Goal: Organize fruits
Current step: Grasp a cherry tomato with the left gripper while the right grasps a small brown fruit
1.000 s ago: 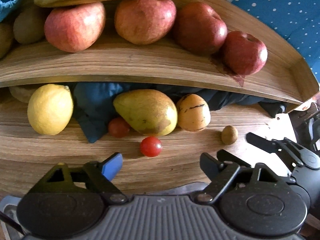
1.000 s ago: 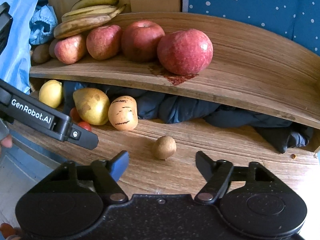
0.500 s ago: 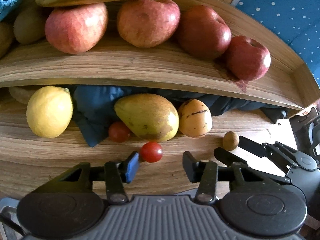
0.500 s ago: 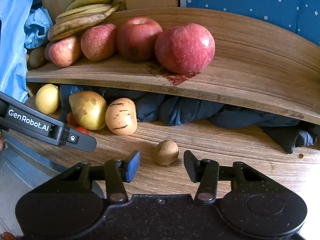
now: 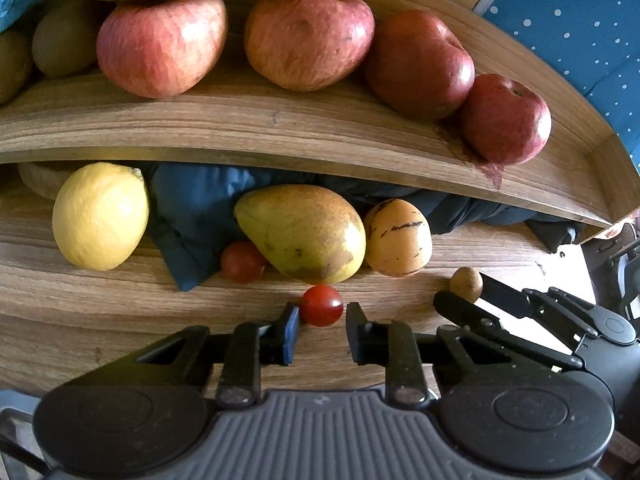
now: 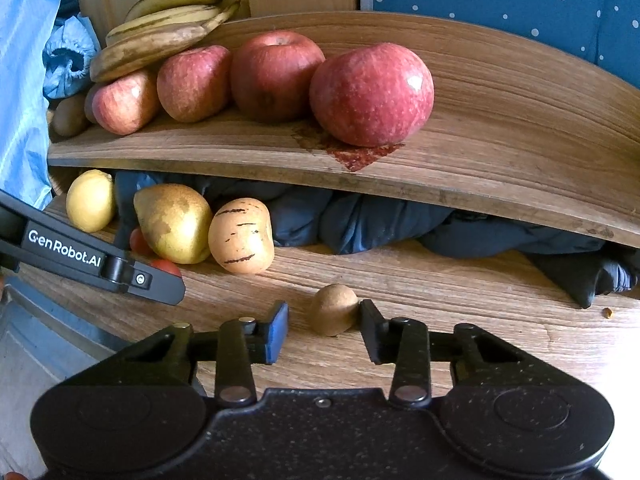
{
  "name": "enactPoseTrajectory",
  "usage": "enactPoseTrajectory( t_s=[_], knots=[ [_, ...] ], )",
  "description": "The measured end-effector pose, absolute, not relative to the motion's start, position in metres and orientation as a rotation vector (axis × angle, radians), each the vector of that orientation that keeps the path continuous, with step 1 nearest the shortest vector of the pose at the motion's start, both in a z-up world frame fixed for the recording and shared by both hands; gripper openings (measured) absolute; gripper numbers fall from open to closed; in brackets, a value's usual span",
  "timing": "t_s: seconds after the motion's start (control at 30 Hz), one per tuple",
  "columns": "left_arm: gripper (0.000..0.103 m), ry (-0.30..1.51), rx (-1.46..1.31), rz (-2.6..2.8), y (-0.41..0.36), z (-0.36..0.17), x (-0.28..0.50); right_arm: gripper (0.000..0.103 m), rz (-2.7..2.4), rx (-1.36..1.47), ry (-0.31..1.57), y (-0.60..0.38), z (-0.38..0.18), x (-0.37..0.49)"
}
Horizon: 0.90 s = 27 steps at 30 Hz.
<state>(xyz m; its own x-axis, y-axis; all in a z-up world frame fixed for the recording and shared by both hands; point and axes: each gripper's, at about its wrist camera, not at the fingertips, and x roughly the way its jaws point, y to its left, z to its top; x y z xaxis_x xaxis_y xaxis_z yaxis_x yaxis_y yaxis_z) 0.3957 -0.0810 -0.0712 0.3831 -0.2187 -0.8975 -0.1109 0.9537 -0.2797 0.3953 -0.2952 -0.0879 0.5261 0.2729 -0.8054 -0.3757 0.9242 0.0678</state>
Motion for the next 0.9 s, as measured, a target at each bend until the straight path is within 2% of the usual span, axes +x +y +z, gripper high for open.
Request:
enactPoseTrajectory(
  t_s=[0.3, 0.9],
  knots=[
    [0.026, 1.166, -0.329, -0.076, -0.078, -0.074, 0.391, 0.030, 0.375, -0.127, 0.940, -0.294, -0.089, 0.395],
    [0.024, 1.150, -0.330, -0.121, -0.077, -0.072, 0.380, 0.030, 0.403, -0.122, 0.949, -0.290, -0.082, 0.380]
  ],
)
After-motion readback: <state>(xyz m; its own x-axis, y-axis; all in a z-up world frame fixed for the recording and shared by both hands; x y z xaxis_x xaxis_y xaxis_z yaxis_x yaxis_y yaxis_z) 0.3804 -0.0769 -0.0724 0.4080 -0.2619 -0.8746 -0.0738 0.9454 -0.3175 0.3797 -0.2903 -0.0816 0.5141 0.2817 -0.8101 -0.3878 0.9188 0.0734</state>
